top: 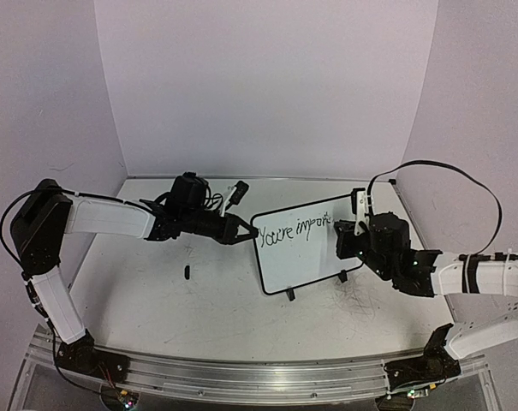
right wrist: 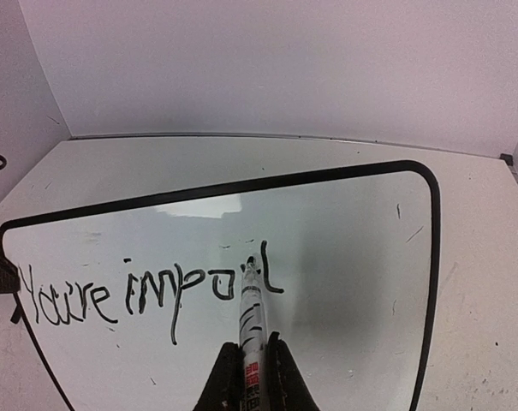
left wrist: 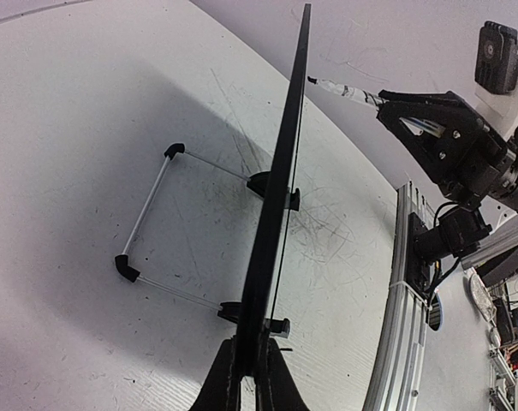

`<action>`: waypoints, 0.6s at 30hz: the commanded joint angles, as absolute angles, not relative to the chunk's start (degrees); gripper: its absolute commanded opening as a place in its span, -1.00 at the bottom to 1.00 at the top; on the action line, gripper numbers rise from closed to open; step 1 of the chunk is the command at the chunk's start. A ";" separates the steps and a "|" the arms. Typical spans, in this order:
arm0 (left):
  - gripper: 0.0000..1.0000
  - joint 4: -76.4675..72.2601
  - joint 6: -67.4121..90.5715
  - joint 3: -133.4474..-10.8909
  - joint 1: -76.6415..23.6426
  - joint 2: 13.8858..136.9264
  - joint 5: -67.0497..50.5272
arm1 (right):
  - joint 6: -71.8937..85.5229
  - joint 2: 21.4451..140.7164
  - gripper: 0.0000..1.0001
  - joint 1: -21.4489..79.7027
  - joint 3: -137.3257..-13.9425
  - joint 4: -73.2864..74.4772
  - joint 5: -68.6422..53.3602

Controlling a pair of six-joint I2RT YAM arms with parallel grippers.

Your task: Write a sentence on the whiteboard

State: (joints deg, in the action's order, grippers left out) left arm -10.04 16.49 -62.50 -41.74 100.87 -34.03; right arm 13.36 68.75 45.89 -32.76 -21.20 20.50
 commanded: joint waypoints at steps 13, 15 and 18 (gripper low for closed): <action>-1.00 -7.67 14.48 -62.53 -41.75 99.55 -30.92 | 14.82 66.58 -1.00 45.84 -34.84 -19.36 29.59; -1.00 -7.70 14.29 -62.47 -41.75 99.45 -30.69 | 13.75 61.37 -1.00 45.83 -32.98 -20.91 27.54; -1.00 -7.69 14.11 -62.41 -41.75 99.33 -30.45 | 10.94 56.43 -1.00 45.57 -31.31 -22.34 22.26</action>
State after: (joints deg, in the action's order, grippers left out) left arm -10.03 16.47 -62.50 -41.85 100.86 -33.88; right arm 13.43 64.21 45.90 -32.71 -19.32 25.32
